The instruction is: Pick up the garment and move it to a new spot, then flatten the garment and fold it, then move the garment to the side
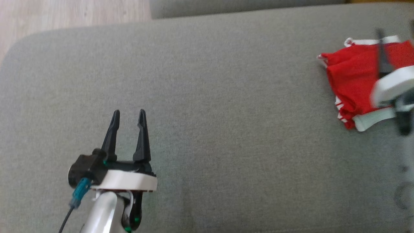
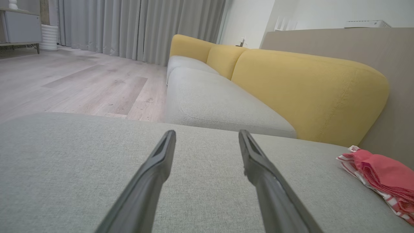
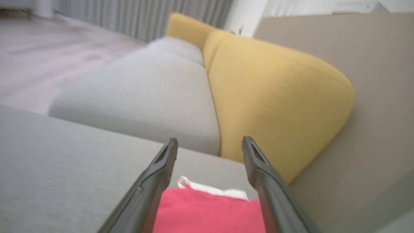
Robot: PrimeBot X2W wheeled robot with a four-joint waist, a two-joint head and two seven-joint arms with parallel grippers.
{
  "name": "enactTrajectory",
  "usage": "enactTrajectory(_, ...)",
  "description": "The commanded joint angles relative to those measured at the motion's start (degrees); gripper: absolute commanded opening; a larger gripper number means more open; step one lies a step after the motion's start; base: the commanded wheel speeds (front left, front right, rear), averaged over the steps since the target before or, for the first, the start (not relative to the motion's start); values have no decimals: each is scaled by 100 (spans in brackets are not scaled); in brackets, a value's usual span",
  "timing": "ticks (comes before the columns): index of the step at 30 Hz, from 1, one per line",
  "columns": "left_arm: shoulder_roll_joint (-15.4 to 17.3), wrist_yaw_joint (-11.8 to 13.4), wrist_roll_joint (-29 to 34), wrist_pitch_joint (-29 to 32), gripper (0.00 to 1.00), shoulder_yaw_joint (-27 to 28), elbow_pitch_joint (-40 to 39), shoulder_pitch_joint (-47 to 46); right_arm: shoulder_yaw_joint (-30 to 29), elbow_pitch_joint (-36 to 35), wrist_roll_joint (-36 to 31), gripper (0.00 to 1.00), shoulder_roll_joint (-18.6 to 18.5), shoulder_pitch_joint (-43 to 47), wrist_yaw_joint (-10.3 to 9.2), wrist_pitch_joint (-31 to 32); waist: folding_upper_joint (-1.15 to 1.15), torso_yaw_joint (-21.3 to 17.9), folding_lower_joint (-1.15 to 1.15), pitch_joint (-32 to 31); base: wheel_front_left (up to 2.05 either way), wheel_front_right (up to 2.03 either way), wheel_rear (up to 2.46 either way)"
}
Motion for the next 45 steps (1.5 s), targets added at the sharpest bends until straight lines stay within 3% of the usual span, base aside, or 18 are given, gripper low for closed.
enactTrajectory(1,19,20,79,-36,100,265,-216,3,165,-427,122,100,230,80,37,-191,0,-83,1,-210,0,0,0)
enactTrajectory(6,19,22,96,-36,100,275,-307,148,174,-976,559,100,1240,613,37,-680,0,-90,1,-421,0,0,0)
enactTrajectory(10,19,50,92,-36,100,273,-330,272,301,-1064,936,100,1520,1083,37,-1077,0,-73,1,-519,0,0,0)
enactTrajectory(15,19,82,85,-36,100,245,-298,398,722,-871,1644,100,1552,1682,37,-1445,0,1,1,-624,0,0,0)
enactTrajectory(19,19,108,78,-36,100,266,-264,490,942,-748,1839,100,1553,1938,37,-1614,0,30,1,-665,0,0,0)
enactTrajectory(45,19,111,-95,-36,100,245,-175,538,1061,-805,1875,100,1555,2026,37,-1692,0,1,1,-689,0,0,0)
